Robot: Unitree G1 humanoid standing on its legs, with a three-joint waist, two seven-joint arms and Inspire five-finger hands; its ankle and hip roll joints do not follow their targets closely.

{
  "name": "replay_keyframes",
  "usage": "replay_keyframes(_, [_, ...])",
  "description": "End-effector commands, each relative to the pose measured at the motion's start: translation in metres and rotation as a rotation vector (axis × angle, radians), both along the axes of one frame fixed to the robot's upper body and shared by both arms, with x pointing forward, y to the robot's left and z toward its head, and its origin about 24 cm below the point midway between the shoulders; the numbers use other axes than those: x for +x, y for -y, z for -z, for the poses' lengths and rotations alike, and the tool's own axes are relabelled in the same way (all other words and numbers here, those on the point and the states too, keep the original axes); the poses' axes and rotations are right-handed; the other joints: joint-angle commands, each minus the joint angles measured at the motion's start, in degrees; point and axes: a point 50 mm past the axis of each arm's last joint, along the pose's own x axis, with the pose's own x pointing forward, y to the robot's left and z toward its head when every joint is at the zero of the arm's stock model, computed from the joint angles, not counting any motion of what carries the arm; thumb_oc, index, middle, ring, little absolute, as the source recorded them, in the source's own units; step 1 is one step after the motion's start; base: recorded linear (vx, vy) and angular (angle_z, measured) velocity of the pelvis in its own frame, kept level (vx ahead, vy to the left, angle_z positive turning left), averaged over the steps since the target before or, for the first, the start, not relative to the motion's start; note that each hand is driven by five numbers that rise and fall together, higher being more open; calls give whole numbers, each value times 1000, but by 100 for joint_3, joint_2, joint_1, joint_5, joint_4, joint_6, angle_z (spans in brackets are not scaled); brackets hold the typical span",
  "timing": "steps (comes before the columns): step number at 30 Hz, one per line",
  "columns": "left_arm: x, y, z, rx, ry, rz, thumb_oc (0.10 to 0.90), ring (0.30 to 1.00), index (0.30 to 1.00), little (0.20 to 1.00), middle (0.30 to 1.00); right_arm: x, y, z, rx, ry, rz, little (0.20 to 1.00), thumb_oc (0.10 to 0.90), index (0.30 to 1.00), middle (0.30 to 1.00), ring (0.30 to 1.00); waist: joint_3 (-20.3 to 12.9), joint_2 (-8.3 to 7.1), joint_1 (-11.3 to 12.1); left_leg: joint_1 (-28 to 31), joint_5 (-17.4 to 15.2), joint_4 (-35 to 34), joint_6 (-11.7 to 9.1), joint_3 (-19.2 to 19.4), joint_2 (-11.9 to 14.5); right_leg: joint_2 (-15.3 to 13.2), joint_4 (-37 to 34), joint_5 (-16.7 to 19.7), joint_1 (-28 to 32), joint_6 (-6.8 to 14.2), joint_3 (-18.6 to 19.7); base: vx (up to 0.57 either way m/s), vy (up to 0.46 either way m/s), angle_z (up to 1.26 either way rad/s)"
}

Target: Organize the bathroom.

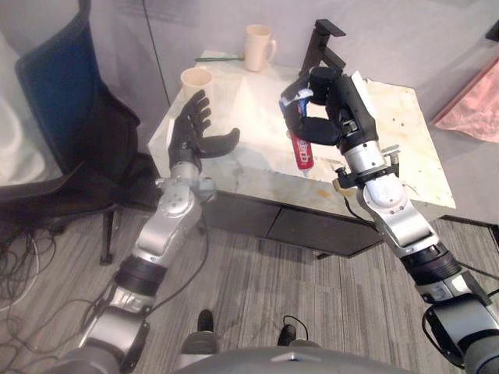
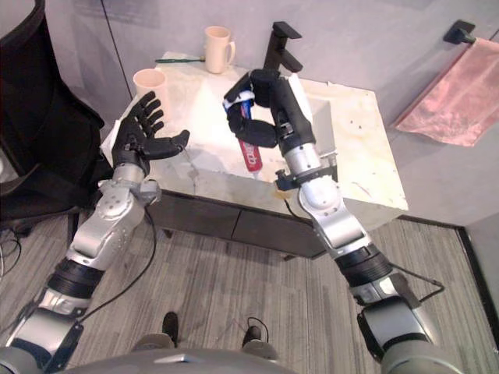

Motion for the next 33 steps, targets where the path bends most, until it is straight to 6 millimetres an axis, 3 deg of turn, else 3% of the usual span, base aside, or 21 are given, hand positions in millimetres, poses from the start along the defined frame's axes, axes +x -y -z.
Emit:
replay_keyframes(1, [-9,19,-33,109,211,121,800,900,900,900,900,-23,15,-105,119,526,26,300,400,300,300,300,-515,80,204,473,-932,-5,316,97,-484,189,545,-859,23,286,-182,-24,34,17])
replay_keyframes(4, [-16,18,-23,148,180,180,800,900,900,900,900,-26,25,-118,147,645,130,300,400,300,300,300,-479,79,374,458,-920,4,387,-65,-530,92,941,-893,-48,314,-202,-16,35,17])
replay_keyframes(10, [-25,16,-6,184,133,255,800,900,900,900,900,-29,41,-128,218,795,296,300,400,300,300,300,-347,187,488,464,-888,15,467,-433,-570,-222,2133,-569,-529,299,13,46,38,39])
replay_keyframes(12, [-27,16,5,171,86,284,800,900,900,900,900,-32,54,-130,269,853,361,300,400,300,300,300,-314,229,417,521,-912,-3,444,-760,-620,52,1657,-728,-679,244,324,175,-34,50])
replay_keyframes(14, [-29,17,8,162,75,291,800,900,900,900,900,-34,56,-130,275,882,382,300,400,300,300,300,-326,222,333,552,-966,-5,435,-922,-666,165,1208,-660,-703,265,540,140,-45,54])
replay_keyframes(15, [-29,18,10,156,66,295,800,900,900,900,900,-35,56,-130,279,886,389,300,400,300,300,300,-341,215,278,564,-1008,-5,436,-1013,-704,223,931,-543,-740,284,705,224,-61,74])
replay_keyframes(16, [-30,18,17,141,47,295,800,900,900,900,900,-35,56,-126,291,896,398,300,400,300,300,300,-339,216,145,615,-1090,-5,445,-1213,-814,382,500,-245,-935,317,1145,246,-76,83])
replay_keyframes(18, [-31,19,24,132,23,311,800,900,900,900,900,-34,53,-118,299,890,408,300,400,300,300,300,-289,247,-16,664,-1067,-5,482,-1436,-871,528,532,-58,-1206,309,1595,252,-92,122])
replay_keyframes(19, [-32,20,27,138,16,314,800,900,900,900,900,-34,52,-115,301,887,410,300,400,300,300,300,-276,243,-23,684,-1084,-5,494,-1491,-892,537,525,-42,-1218,297,1616,226,-120,140])
replay_keyframes(25, [-37,20,38,116,-30,331,800,900,900,900,900,-24,51,-100,332,826,422,300,400,300,300,300,-342,232,66,777,-1147,-3,445,-1374,-806,542,175,-7,-921,230,1340,168,-118,38])
replay_keyframes(29, [-44,24,47,96,-77,356,800,900,900,900,900,-19,50,-88,338,792,446,300,400,300,300,300,-413,283,81,735,-1129,26,401,-1091,-680,664,19,-248,-550,62,1300,205,-125,17])
replay_keyframes(33, [-50,27,51,93,-90,390,800,900,900,900,900,-22,59,-90,347,812,476,300,400,300,300,300,-427,283,59,706,-1135,146,332,-904,-573,710,17,-384,-404,-3,1258,145,-88,25])
